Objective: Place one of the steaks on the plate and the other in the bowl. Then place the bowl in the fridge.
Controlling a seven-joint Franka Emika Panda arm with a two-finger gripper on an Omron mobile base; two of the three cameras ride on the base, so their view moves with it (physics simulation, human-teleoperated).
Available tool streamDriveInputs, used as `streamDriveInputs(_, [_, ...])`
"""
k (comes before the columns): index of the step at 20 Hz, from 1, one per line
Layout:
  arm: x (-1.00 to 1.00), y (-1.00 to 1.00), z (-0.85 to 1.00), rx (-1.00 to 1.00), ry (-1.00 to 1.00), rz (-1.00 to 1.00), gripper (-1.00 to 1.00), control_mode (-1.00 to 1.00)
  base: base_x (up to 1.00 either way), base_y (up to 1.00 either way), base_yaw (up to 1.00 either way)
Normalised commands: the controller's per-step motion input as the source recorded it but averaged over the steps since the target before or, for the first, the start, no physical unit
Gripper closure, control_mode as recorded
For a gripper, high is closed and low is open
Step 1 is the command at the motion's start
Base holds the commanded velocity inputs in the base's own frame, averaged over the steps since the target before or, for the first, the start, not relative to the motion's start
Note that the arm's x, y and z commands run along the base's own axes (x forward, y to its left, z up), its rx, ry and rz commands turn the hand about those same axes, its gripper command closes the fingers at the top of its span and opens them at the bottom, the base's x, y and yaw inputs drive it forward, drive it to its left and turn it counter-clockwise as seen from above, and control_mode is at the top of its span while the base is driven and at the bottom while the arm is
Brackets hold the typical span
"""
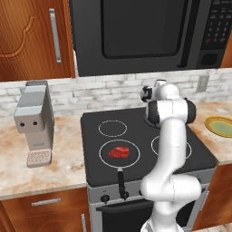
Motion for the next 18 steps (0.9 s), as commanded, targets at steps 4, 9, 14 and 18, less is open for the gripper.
streamDriveInputs(4, [-0.84,0.0,0.37,0.0,-0.15,0.0,1.0,-1.0,0.0,0.0,0.0])
streamDriveInputs(9, [-0.81,0.0,0.04,0.0,-0.15,0.01,1.0,-1.0,0.0,0.0,0.0])
streamDriveInputs(14, [-0.69,0.0,0.74,0.0,-0.16,0.01,1.0,-1.0,0.0,0.0,0.0])
streamDriveInputs(18, [-0.75,0.0,0.46,0.0,-0.04,0.03,1.0,-1.0,0.0,0.0,0.0])
